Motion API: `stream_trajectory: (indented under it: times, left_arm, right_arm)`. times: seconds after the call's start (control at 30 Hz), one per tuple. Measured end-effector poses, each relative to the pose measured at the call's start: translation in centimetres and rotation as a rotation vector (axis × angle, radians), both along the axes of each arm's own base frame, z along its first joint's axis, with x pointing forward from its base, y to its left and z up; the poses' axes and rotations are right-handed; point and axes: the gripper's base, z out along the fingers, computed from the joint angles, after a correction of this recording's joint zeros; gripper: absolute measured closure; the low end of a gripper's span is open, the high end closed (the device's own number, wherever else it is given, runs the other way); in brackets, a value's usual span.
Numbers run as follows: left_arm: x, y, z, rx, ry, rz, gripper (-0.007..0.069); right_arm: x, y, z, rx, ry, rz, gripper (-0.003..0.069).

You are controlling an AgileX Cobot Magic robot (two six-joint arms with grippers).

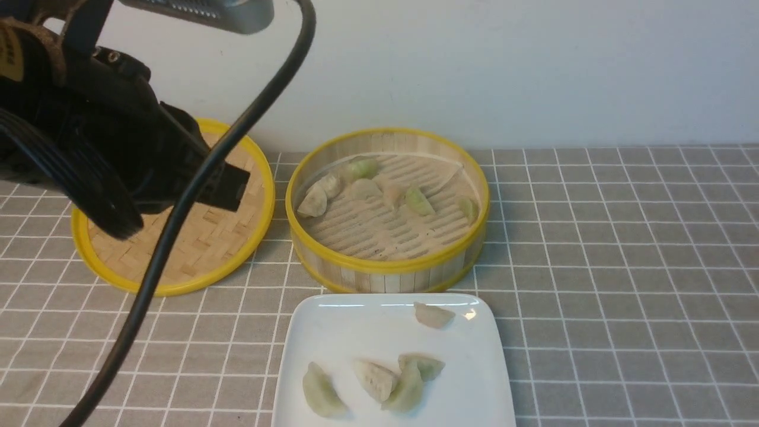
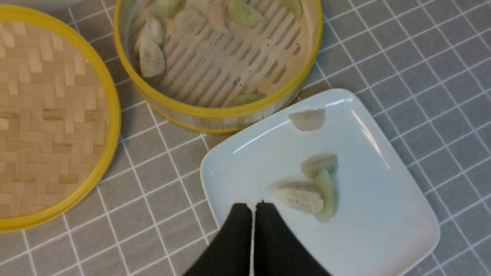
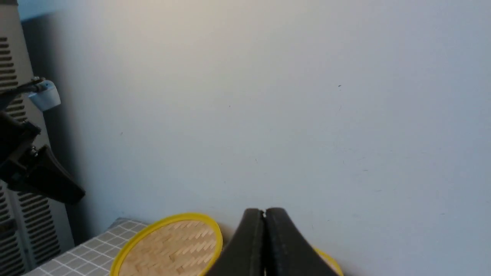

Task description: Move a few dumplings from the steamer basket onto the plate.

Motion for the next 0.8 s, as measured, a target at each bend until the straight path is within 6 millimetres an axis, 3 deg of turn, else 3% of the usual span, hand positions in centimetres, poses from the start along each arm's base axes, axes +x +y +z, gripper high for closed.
stream_trajectory:
  times: [0.2, 0.37, 0.57, 0.8]
  left_arm:
    - [-0.1, -0.1, 0.4, -0.033, -0.043, -0.008, 0.0629]
    - [-2.3, 1.4, -0.1, -0.076, -0.145, -0.018, 0.0629]
    - [-7.6, 4.7, -3.4, -0.22, -0.376, -0.008, 0.0629]
    - [-10.9, 6.8, -7.8, -0.306, -0.517, -0.003, 0.0629]
  right_arm:
    - [-0.9, -0.7, -2.1, 0.033, -0.077, -0.014, 0.0672]
    - [-0.9, -0.8, -2.2, 0.034, -0.087, -0.014, 0.0672]
    - [-0.8, -0.7, -2.4, 0.029, -0.085, -0.015, 0.0672]
    - [-0.8, -0.7, -2.4, 0.029, -0.085, -0.015, 0.0672]
